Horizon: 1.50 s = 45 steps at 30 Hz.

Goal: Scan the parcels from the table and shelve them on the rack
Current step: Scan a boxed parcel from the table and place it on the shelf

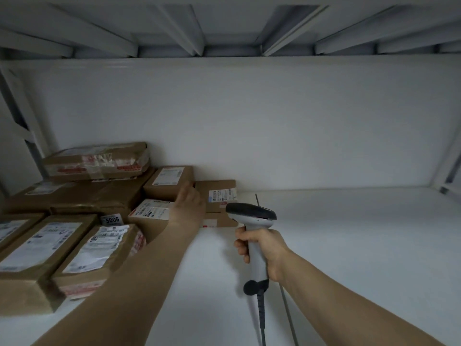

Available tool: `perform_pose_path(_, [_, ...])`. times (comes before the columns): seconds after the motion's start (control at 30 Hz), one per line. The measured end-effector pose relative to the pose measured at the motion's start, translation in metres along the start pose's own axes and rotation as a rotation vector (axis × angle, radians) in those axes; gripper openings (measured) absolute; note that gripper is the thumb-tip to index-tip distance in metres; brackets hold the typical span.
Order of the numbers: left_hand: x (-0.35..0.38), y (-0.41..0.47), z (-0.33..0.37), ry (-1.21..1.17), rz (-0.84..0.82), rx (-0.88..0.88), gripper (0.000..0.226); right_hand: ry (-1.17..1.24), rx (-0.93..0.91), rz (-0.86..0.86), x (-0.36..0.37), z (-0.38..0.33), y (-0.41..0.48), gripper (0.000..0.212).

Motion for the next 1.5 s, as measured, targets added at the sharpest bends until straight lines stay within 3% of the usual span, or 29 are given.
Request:
perform_pose_path(0.07, [-0.001, 0.005, 0.027, 0.073, 0.048, 0.119, 0.044, 0.008, -0.003, 0.007, -0.002, -0.002, 0.002, 0.011])
perform_pose_path(0.17, [0.013, 0.008, 0.048, 0.132, -0.036, 0.159, 0.043, 0.019, -0.007, 0.017, -0.007, -0.004, 0.003, 0.010])
perform_pose_path(0.3, [0.012, 0.012, 0.051, -0.162, -0.055, 0.110, 0.036, 0.022, -0.016, 0.033, -0.016, -0.007, 0.005, 0.011])
perform_pose_path(0.43, [-0.003, 0.008, 0.062, -0.214, 0.034, 0.185, 0.035, 0.032, -0.017, 0.045, -0.018, -0.007, 0.007, 0.010])
perform_pose_path(0.57, [-0.006, 0.000, 0.041, -0.338, 0.032, 0.118, 0.080, 0.020, -0.010, 0.045, -0.017, -0.004, 0.010, 0.013])
perform_pose_path(0.63, [-0.003, -0.006, 0.016, -0.291, -0.002, 0.071, 0.090, 0.018, -0.001, 0.046, -0.015, -0.002, 0.012, 0.015])
perform_pose_path(0.73, [0.015, -0.019, -0.010, -0.224, -0.167, 0.073, 0.085, 0.011, 0.013, 0.030, -0.005, 0.003, 0.013, 0.018])
perform_pose_path(0.83, [0.029, -0.027, -0.028, -0.273, -0.254, 0.014, 0.063, -0.020, 0.024, -0.003, 0.006, 0.007, 0.014, 0.017])
perform_pose_path(1.0, [0.031, -0.017, -0.033, -0.328, -0.171, -0.055, 0.050, -0.027, 0.011, -0.005, 0.005, 0.004, 0.011, 0.017])
perform_pose_path(1.1, [0.042, -0.009, -0.028, -0.419, -0.177, -0.105, 0.058, 0.005, -0.007, 0.030, -0.006, -0.002, 0.010, 0.016])
perform_pose_path(1.17, [0.037, -0.008, -0.027, -0.376, -0.098, -0.164, 0.071, 0.014, -0.014, 0.051, -0.014, -0.006, 0.008, 0.015])
perform_pose_path(1.23, [0.018, -0.007, -0.005, -0.302, 0.055, -0.083, 0.080, 0.022, -0.018, 0.071, -0.022, -0.008, 0.006, 0.014])
perform_pose_path(1.3, [-0.001, -0.008, 0.039, -0.365, 0.150, 0.152, 0.081, 0.034, -0.026, 0.094, -0.028, -0.011, 0.005, 0.012])
perform_pose_path(1.4, [-0.002, -0.007, 0.084, -0.446, 0.028, 0.345, 0.078, 0.048, -0.032, 0.119, -0.036, -0.013, 0.003, 0.010])
perform_pose_path(1.5, [0.009, -0.004, 0.083, -0.395, -0.020, 0.282, 0.061, 0.049, -0.035, 0.138, -0.044, -0.014, 0.003, 0.009])
Point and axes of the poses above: each hand's wrist, its own y-axis towards the middle knuckle, its own x-axis out of the palm, z = x × y, the point moved 10 cm from there along y, towards the middle knuckle, and after that the axes turned 14 degrees about y, right-handed, at the moved point
